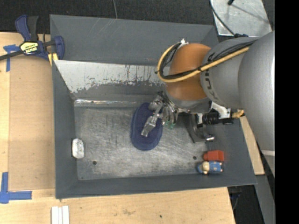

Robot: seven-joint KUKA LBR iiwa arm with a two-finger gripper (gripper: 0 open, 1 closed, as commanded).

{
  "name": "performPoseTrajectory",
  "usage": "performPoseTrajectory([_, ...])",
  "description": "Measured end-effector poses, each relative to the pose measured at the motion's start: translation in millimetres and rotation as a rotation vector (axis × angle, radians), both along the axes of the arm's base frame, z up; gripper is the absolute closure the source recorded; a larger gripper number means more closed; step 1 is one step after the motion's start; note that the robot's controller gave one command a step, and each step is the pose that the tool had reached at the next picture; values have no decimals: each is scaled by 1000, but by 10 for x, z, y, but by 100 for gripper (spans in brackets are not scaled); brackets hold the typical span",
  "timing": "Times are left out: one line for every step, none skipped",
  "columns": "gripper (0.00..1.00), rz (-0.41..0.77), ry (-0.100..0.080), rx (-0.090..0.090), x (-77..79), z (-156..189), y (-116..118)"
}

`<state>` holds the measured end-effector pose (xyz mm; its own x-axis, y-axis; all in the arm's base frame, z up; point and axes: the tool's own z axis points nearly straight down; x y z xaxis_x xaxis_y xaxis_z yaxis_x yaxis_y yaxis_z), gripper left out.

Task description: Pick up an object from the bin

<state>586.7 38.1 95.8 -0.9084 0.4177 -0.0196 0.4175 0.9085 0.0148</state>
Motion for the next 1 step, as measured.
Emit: performPoseTrajectory([100, 195, 11, -10, 37, 1443, -285])
